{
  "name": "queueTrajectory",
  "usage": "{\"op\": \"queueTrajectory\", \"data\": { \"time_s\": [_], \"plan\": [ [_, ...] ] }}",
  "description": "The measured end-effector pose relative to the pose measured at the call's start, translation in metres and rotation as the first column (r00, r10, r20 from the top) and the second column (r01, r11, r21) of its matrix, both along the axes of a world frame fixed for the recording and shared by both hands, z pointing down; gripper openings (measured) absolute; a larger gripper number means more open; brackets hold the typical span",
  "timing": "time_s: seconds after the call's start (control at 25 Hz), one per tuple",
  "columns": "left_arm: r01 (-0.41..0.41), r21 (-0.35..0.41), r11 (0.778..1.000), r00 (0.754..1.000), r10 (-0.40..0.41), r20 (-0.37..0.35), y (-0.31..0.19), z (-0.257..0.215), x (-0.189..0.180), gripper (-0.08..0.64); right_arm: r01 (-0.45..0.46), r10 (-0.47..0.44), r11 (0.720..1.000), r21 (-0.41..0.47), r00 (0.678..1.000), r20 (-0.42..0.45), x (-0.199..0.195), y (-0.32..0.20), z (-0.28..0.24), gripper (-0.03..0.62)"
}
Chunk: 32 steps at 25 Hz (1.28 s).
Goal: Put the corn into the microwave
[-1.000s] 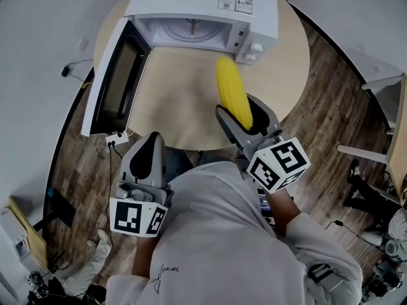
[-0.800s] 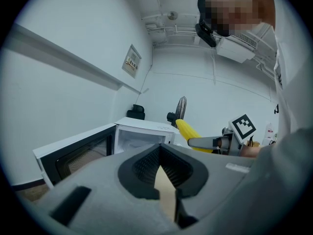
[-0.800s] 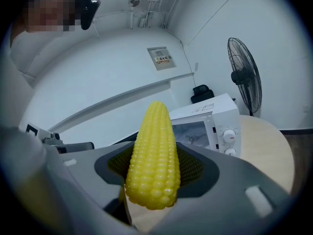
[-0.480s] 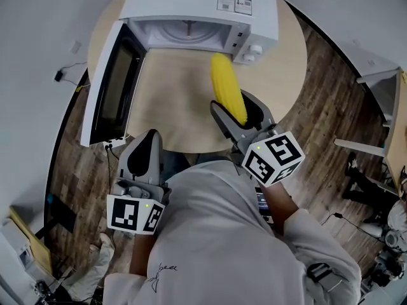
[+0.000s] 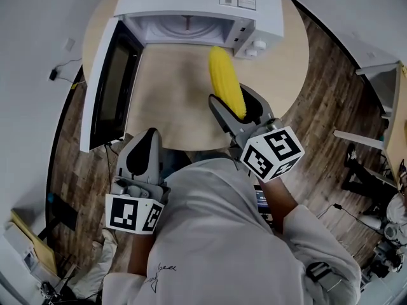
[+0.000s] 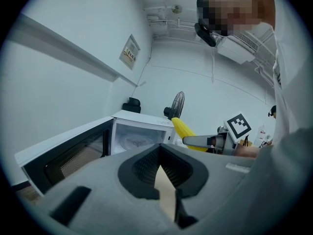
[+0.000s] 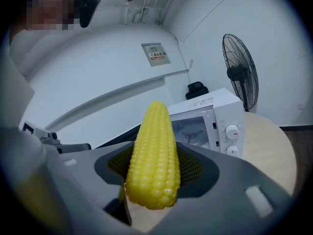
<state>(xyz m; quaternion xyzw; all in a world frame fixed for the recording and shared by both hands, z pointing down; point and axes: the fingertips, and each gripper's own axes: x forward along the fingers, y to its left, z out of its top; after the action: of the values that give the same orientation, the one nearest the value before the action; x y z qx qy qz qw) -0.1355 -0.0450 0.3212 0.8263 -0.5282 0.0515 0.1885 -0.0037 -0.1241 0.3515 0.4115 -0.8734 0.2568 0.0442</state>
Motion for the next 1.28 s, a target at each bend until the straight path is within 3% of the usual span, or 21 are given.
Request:
{"op": "queueTrajectory", "data": {
  "time_s": [1.28],
  "plan": [
    [0.014, -0.065, 0.998, 1.000, -0.013, 0.016, -0.017, 0.017, -0.024, -0.008, 0.030, -0.032, 0.998, -0.049, 0.999, -0.039, -0.033, -0.051, 0.047, 0.264]
  ]
}}
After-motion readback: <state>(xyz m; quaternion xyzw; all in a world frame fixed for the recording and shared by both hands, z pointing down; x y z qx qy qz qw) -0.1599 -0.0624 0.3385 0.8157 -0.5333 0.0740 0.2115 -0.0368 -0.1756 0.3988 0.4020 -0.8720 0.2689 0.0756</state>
